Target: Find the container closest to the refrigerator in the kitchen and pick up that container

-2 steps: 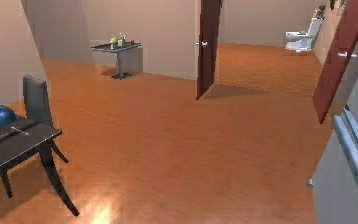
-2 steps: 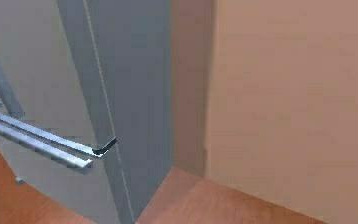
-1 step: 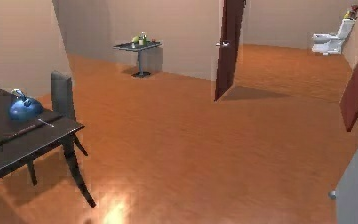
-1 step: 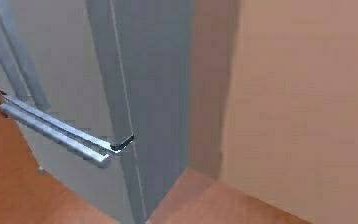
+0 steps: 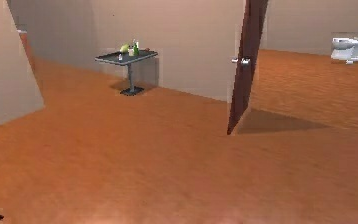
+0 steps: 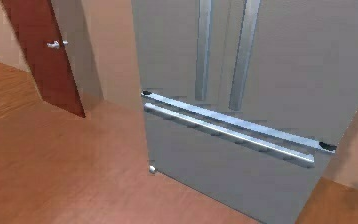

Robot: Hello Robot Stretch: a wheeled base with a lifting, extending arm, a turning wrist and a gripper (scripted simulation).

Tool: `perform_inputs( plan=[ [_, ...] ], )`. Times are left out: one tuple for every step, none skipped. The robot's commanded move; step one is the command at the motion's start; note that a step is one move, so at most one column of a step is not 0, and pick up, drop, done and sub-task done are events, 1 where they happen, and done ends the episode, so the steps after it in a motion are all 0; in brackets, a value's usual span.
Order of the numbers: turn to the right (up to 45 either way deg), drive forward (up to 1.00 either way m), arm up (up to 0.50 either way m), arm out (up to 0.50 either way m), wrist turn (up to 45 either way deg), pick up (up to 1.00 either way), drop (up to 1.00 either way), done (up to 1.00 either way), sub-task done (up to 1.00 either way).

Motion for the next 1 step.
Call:
perform_inputs(
  plan=[
    [-3.0, 0.0, 0.0, 0.0, 0.0, 0.0, 0.0, 0.0, 0.0]
  ],
)
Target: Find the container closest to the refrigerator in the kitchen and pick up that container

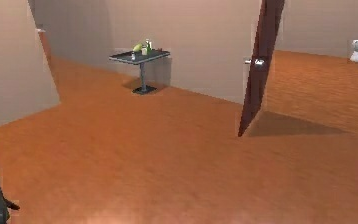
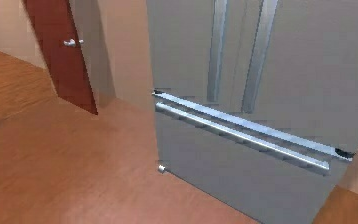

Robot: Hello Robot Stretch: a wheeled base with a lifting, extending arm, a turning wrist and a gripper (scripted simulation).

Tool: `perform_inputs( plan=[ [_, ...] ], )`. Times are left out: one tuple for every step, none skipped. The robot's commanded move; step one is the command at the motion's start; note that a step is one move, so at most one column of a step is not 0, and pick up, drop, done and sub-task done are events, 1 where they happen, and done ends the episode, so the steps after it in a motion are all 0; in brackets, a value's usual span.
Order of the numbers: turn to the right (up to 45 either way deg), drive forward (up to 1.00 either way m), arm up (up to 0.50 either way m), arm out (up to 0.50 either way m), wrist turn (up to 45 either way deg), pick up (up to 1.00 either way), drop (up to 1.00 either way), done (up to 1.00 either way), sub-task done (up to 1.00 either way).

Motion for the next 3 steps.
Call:
perform_inputs(
  plan=[
    [0.0, 0.1, 0.0, 0.0, 0.0, 0.0, 0.0, 0.0, 0.0],
    [-6.0, 0.0, 0.0, 0.0, 0.0, 0.0, 0.0, 0.0, 0.0],
    [0.0, 1.0, 0.0, 0.0, 0.0, 0.0, 0.0, 0.0, 0.0]
  ],
)
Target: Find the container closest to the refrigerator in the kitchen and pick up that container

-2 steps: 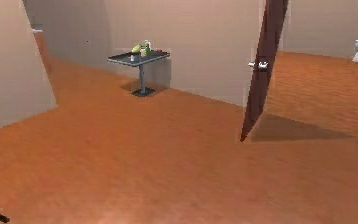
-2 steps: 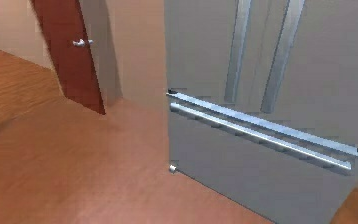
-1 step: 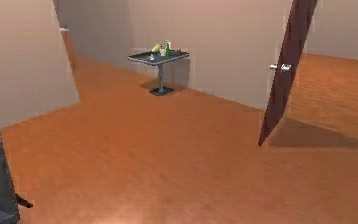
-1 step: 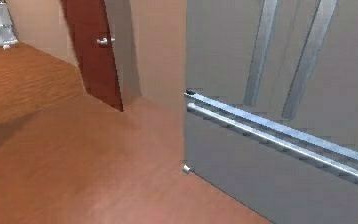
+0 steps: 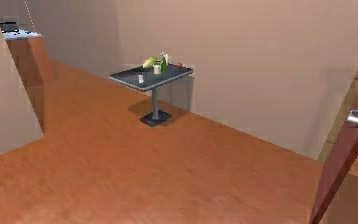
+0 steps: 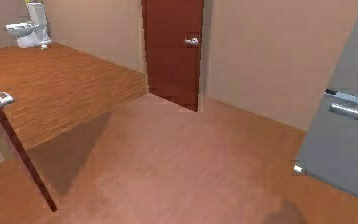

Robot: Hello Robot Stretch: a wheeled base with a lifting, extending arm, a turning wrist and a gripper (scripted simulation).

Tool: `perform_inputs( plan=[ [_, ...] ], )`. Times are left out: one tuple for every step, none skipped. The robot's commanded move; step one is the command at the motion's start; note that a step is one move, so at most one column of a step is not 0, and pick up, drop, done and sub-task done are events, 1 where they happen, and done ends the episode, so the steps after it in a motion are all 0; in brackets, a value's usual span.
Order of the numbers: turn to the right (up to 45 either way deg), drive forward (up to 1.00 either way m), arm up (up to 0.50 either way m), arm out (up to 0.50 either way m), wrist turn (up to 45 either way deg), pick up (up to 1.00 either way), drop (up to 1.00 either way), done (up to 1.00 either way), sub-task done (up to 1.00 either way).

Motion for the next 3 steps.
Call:
perform_inputs(
  plan=[
    [-3.0, 0.0, 0.0, 0.0, 0.0, 0.0, 0.0, 0.0, 0.0],
    [0.0, 1.0, 0.0, 0.0, 0.0, 0.0, 0.0, 0.0, 0.0],
    [-3.0, 0.0, 0.0, 0.0, 0.0, 0.0, 0.0, 0.0, 0.0]
  ],
)
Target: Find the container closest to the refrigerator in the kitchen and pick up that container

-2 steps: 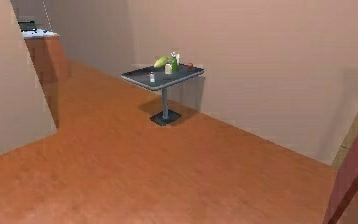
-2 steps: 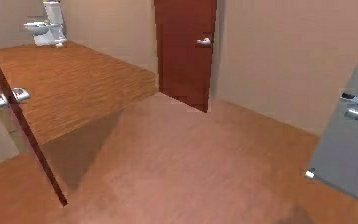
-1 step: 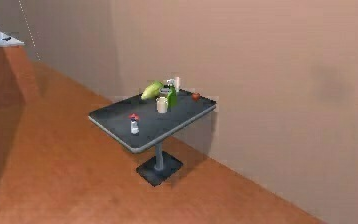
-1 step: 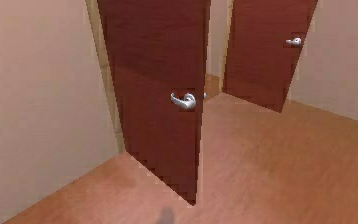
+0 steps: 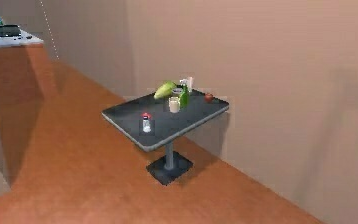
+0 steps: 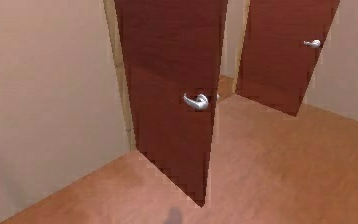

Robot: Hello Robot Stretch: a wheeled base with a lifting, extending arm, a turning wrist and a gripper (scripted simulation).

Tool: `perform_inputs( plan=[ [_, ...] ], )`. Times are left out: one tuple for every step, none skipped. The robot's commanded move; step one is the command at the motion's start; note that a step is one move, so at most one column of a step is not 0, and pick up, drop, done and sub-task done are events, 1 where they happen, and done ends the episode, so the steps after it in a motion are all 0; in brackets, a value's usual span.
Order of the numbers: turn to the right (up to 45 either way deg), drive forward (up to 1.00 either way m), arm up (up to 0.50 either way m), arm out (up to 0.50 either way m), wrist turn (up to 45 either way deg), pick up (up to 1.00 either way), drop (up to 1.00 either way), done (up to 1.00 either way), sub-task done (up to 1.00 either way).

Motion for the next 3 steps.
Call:
perform_inputs(
  plan=[
    [0.0, 0.5, 0.0, 0.0, 0.0, 0.0, 0.0, 0.0, 0.0],
    [45.0, 0.0, 0.0, 0.0, 0.0, 0.0, 0.0, 0.0, 0.0],
    [3.0, 0.0, 0.0, 0.0, 0.0, 0.0, 0.0, 0.0, 0.0]
  ],
)
